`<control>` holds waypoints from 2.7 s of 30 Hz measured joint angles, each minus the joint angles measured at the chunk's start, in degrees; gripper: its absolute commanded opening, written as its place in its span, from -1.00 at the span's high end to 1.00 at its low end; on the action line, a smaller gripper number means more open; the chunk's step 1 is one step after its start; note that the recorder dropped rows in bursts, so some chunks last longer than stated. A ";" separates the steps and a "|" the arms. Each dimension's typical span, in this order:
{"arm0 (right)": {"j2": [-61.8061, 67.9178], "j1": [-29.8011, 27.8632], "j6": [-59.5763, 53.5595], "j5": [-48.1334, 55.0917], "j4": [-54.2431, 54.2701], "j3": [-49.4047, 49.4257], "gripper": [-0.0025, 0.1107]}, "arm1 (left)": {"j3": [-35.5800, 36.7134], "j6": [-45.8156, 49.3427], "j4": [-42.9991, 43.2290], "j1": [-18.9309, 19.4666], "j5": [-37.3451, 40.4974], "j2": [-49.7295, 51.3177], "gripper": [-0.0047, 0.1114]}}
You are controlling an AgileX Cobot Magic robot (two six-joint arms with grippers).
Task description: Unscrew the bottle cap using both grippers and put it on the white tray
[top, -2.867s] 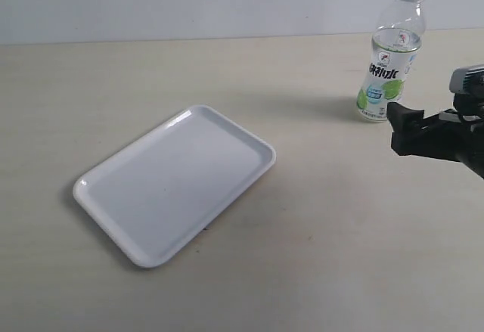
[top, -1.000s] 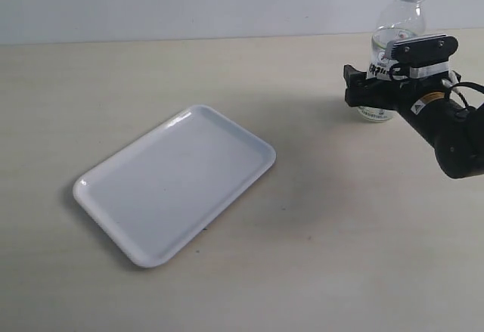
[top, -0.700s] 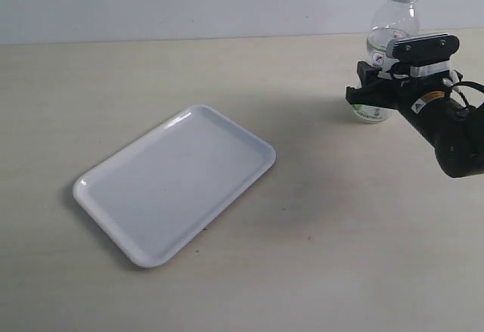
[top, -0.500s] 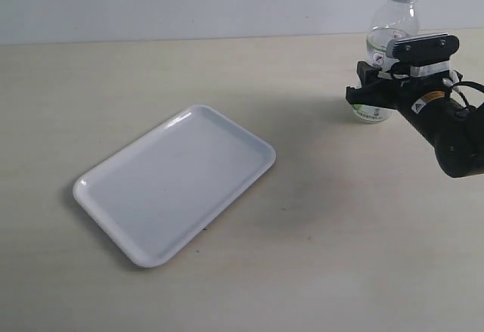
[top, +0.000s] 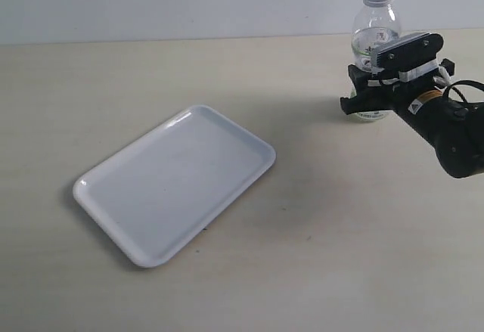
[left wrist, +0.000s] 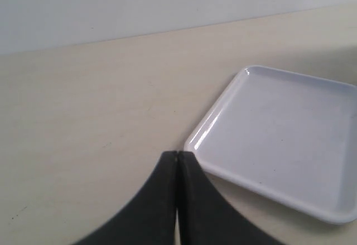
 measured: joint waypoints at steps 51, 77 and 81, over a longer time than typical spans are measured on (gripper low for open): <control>-5.52 0.00 -0.91 4.88 -5.56 5.04 0.96 | -96.66 6.75 -12.56 -2.54 26.48 97.50 0.91; -5.61 0.00 -4.52 5.10 -8.25 4.93 0.96 | -129.73 8.08 -12.80 -28.31 40.43 121.27 -0.39; -5.61 0.00 -5.28 5.10 -9.84 4.93 0.96 | -132.08 7.84 -12.41 -28.42 40.43 124.58 -0.39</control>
